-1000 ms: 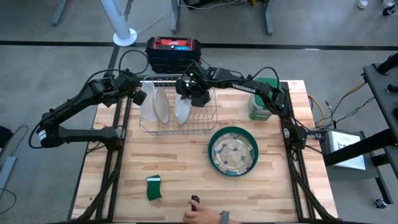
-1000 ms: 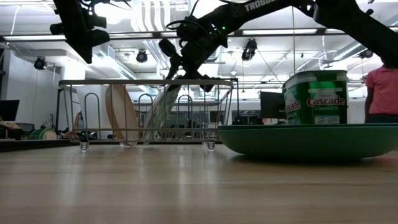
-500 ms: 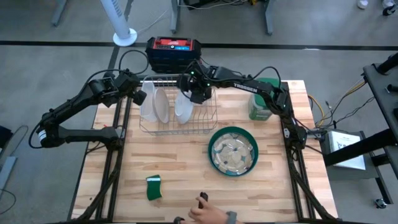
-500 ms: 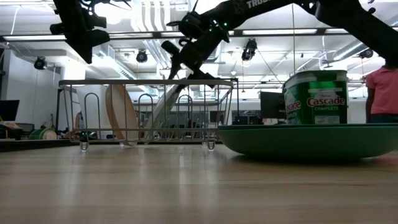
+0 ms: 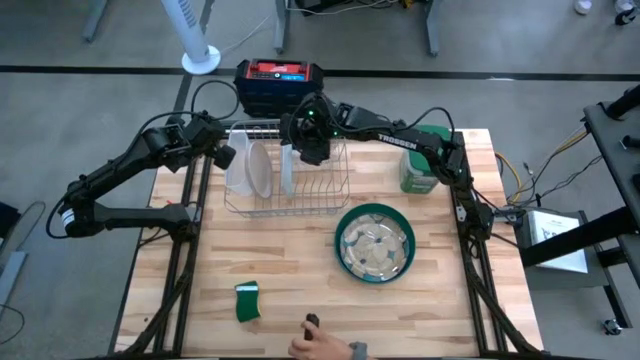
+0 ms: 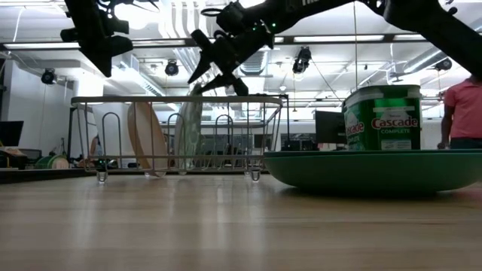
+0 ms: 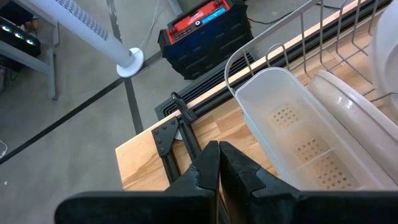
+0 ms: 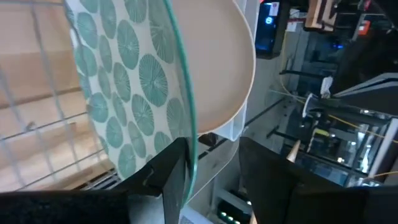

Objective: Sort dishes
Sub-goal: Put the blue patterned plate on the dish rack

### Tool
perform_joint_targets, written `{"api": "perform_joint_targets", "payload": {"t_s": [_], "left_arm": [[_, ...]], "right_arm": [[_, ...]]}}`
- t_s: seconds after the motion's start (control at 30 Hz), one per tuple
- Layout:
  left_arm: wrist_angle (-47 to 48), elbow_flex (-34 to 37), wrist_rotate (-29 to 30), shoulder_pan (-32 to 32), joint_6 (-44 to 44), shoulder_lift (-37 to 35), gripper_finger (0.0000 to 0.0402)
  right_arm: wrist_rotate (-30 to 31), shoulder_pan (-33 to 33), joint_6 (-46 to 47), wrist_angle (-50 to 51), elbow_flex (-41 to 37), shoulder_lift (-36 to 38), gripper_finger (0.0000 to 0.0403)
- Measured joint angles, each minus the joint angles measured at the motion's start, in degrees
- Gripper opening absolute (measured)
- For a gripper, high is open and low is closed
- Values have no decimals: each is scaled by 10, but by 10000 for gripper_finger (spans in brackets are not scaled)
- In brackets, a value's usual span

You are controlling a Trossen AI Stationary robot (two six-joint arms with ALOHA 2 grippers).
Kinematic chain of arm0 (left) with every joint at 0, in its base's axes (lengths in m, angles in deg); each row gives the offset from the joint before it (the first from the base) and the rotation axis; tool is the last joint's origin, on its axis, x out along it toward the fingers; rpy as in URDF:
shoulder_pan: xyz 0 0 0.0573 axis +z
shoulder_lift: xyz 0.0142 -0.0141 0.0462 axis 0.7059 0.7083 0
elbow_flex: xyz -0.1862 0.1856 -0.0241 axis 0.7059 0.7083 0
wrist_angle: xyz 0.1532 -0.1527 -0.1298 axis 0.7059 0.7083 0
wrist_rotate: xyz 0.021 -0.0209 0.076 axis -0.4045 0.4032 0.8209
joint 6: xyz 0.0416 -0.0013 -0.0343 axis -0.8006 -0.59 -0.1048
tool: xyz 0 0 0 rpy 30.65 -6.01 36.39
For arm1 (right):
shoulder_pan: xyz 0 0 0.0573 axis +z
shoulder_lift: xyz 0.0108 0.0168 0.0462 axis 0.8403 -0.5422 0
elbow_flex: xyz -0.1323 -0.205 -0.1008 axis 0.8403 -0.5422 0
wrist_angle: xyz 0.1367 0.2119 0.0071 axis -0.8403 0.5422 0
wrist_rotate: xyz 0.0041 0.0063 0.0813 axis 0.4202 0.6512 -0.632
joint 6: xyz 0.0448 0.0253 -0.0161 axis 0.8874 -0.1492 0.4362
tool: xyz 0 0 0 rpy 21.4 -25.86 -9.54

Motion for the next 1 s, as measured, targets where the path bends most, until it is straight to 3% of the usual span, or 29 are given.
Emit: {"api": "perform_joint_targets", "payload": {"t_s": [0.43,0.73,1.0], "left_arm": [[0,0,0,0,0,0,0],[1,7,0,0,0,0,0],[1,11,0,0,0,0,0]], "right_arm": [[4,7,17,-53,0,-10,108],[79,3,18,-22,0,-9,119],[99,-4,19,22,0,-9,115]]}}
